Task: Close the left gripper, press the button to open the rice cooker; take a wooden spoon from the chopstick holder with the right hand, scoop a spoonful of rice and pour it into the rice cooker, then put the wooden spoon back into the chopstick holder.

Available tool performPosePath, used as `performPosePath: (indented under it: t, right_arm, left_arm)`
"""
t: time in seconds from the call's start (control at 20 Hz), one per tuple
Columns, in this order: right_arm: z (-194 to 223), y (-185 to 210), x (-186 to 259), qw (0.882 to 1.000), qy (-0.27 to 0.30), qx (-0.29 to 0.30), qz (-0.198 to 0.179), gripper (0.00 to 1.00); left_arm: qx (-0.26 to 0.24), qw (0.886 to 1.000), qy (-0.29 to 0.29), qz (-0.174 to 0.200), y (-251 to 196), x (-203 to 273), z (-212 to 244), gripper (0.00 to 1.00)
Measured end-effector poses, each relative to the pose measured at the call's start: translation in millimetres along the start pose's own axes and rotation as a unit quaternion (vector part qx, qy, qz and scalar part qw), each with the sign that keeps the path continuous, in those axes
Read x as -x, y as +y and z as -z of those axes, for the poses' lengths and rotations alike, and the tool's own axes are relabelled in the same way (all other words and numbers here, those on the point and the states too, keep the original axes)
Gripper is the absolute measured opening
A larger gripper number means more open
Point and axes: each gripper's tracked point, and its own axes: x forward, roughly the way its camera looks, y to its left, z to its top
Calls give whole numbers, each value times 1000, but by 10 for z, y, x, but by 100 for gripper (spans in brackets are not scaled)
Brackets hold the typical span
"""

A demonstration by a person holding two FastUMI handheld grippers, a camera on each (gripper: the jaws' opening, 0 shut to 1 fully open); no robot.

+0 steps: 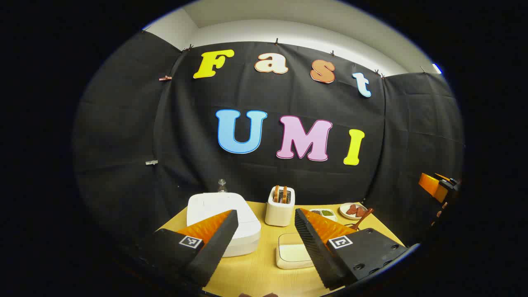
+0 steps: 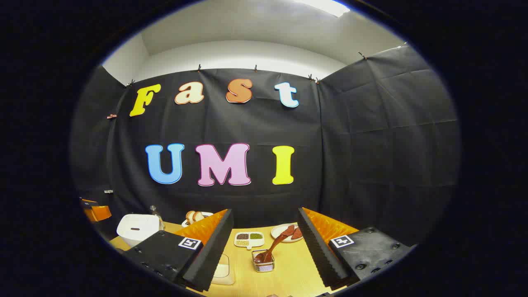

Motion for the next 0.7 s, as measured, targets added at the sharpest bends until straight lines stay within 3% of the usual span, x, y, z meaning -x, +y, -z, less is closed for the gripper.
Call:
performPosePath:
  t: [0.35,0.7]
  right_arm:
    - [108,-3,-259,1000,20,-14,-11,98]
    - [181,23,-390,1000,25,-5,-17,98]
  left_arm:
    - [20,999,4,-37,159,-129,-35,95]
    - [28,999,12,-40,214,-243,-38,95]
